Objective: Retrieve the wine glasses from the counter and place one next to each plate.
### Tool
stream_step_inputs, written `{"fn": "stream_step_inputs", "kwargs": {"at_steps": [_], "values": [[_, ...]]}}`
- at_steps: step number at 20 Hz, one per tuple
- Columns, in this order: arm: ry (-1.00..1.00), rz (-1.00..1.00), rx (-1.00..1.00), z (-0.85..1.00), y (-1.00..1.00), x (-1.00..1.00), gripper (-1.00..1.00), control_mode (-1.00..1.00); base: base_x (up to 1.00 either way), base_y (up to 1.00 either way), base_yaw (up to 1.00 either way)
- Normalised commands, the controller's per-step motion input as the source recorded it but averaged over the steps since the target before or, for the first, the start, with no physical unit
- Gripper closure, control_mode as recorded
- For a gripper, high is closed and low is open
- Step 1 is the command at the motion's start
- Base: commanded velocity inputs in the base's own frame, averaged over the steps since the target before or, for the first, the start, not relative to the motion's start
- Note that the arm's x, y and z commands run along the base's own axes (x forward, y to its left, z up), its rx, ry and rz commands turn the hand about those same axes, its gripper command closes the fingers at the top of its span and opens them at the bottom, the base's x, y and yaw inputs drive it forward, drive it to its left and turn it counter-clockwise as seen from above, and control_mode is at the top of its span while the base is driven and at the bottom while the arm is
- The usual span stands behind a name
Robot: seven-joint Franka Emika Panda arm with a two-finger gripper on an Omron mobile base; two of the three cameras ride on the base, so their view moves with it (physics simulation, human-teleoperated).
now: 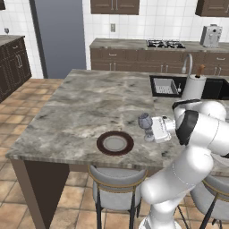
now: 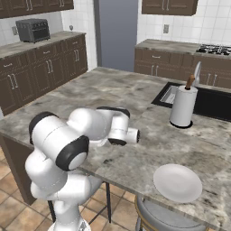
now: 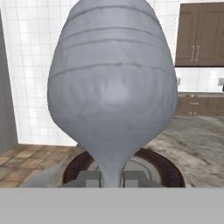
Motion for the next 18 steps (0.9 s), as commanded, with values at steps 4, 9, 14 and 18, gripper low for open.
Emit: {"fn": "stream_step_inputs", "kwargs": {"at_steps": [4,9,14,18], "values": [[0.0,-0.02,0.0,-0.17,0.04,0.07,1.0,-1.0,0.0,0.0,0.0],[0.0,0.0,0.0,-0.19,0.11,0.14,1.0,-1.0,0.0,0.0,0.0],[0.0,0.0,0.0,-0.1,0.1,0.32,1.0,-1.0,0.0,0.0,0.0],[0.0,0.0,0.0,-0.14,0.01,0.3,1.0,-1.0,0.0,0.0,0.0]]}}
